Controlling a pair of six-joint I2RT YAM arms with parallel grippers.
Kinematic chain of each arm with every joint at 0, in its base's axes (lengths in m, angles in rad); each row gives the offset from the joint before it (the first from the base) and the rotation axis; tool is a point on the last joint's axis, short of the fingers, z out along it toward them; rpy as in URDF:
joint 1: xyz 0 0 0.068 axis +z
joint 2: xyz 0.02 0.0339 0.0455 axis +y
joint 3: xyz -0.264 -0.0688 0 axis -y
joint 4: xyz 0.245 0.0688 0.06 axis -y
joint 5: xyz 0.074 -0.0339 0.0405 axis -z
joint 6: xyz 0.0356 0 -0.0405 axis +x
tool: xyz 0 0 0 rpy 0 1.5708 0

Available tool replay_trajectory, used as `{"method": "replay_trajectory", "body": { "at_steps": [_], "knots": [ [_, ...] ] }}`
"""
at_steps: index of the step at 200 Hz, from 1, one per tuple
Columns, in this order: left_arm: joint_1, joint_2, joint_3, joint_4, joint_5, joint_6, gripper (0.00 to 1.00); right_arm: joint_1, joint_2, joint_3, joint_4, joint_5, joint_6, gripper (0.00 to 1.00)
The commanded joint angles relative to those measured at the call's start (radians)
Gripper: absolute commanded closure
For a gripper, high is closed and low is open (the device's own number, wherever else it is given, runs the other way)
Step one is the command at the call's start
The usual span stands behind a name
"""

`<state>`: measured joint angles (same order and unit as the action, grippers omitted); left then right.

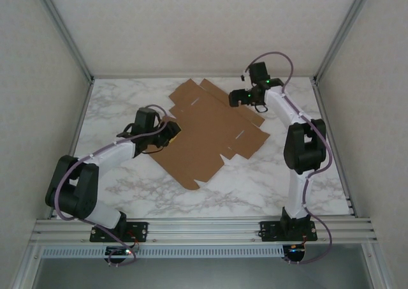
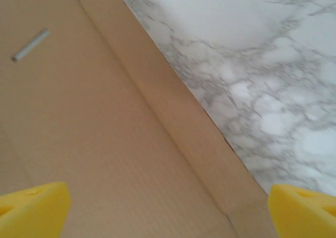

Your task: Fold the paper box

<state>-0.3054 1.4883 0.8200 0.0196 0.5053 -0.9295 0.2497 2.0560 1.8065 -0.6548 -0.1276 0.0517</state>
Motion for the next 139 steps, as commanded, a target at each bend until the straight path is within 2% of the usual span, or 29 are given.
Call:
{"method": "replay_trajectory", "body": {
  "at_steps": [1,37,80,98,139],
  "knots": [
    [0.000,-0.048,-0.031,-0.020,0.006,0.041,0.62,-0.070,0.098,0.092,-0.100,-0.217,-0.015,0.05],
    [0.000,-0.065,-0.086,-0.016,0.014,0.048,0.62,-0.086,0.196,0.149,-0.167,-0.219,-0.070,0.06],
    [0.000,-0.007,-0.148,0.046,0.031,0.011,0.63,-0.102,0.275,0.180,-0.200,-0.386,-0.093,0.15],
    [-0.001,0.018,-0.166,0.074,0.024,-0.009,0.64,-0.102,0.267,0.162,-0.185,-0.442,-0.093,0.25],
    [-0.001,0.078,-0.179,0.115,0.028,-0.040,0.65,-0.098,0.221,0.124,-0.177,-0.445,-0.114,0.53]
  ]
}}
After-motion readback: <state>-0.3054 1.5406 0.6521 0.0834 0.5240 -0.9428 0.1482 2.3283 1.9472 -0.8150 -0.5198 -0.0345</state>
